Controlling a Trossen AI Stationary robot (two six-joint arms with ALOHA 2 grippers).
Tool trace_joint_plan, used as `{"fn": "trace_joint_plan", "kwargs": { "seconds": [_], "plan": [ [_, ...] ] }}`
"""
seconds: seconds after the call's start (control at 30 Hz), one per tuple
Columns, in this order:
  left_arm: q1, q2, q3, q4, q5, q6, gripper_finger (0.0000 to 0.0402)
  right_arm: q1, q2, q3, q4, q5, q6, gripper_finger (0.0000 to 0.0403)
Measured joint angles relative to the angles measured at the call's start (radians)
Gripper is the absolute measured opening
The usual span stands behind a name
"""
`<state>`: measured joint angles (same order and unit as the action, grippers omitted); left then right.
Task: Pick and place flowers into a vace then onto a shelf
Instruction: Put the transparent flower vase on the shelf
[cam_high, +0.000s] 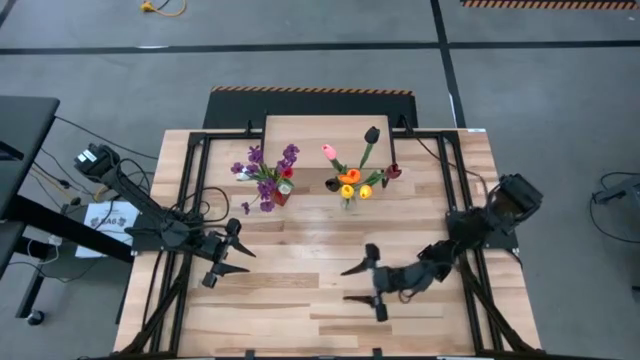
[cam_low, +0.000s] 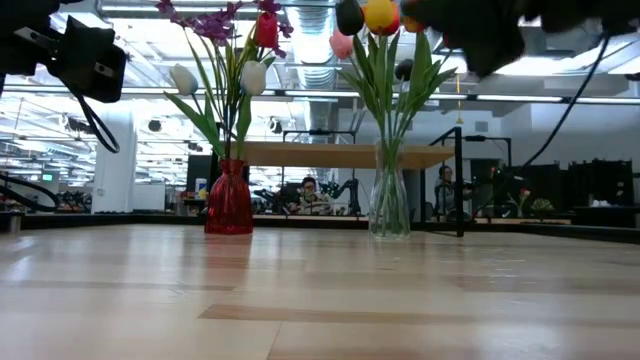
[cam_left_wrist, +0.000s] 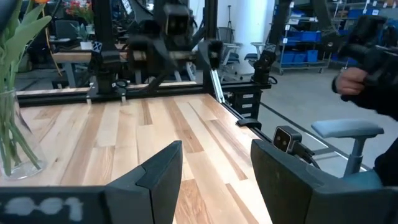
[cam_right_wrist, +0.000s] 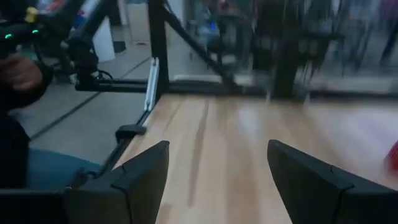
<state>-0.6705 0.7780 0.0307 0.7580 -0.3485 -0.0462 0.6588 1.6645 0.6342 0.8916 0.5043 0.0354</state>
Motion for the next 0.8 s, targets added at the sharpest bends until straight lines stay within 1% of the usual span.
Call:
{"fn": "trace_joint_plan", "kwargs": {
  "seconds": [0.07,0.13,0.2,0.27,0.33,0.4,0.5,0.57,0.7,0.8],
  "plan": [
    [0.0,0.0,0.0,0.0,-0.004,-0.01,0.0183,-0.012,-0.086,-0.049,-0.002,-0.012,-0.072,0.0265],
    [0.0,0.0,0.0,0.002,-0.005,-0.028,0.0183,-0.043,-0.201,-0.125,-0.045,-0.066,-0.078,0.0265],
    [0.0,0.0,0.0,0.002,-0.01,-0.045,0.0183,-0.091,-0.338,-0.216,-0.096,-0.129,-0.039,0.0265],
    [0.0,0.0,0.0,0.002,-0.032,-0.054,0.0183,-0.145,-0.475,-0.317,-0.128,-0.159,0.024,0.0265],
    [0.0,0.0,0.0,0.003,-0.057,-0.055,0.0183,-0.194,-0.576,-0.419,-0.125,-0.158,0.083,0.0265],
    [0.0,0.0,0.0,0.003,-0.084,-0.055,0.0183,-0.24,-0.631,-0.494,-0.11,-0.134,0.137,0.0265],
    [0.0,0.0,0.0,0.003,-0.112,-0.055,0.0183,-0.288,-0.63,-0.546,-0.04,-0.076,0.17,0.0265],
    [0.0,0.0,0.0,0.003,-0.121,-0.054,0.0183,-0.312,-0.602,-0.546,-0.003,-0.051,0.143,0.0265],
    [0.0,0.0,0.0,0.003,-0.122,-0.05,0.0183,-0.357,-0.507,-0.539,0.058,-0.01,0.12,0.0265],
    [0.0,0.0,0.0,0.002,-0.122,-0.048,0.0183,-0.378,-0.417,-0.526,0.104,0.064,0.197,0.0265]
  ]
}}
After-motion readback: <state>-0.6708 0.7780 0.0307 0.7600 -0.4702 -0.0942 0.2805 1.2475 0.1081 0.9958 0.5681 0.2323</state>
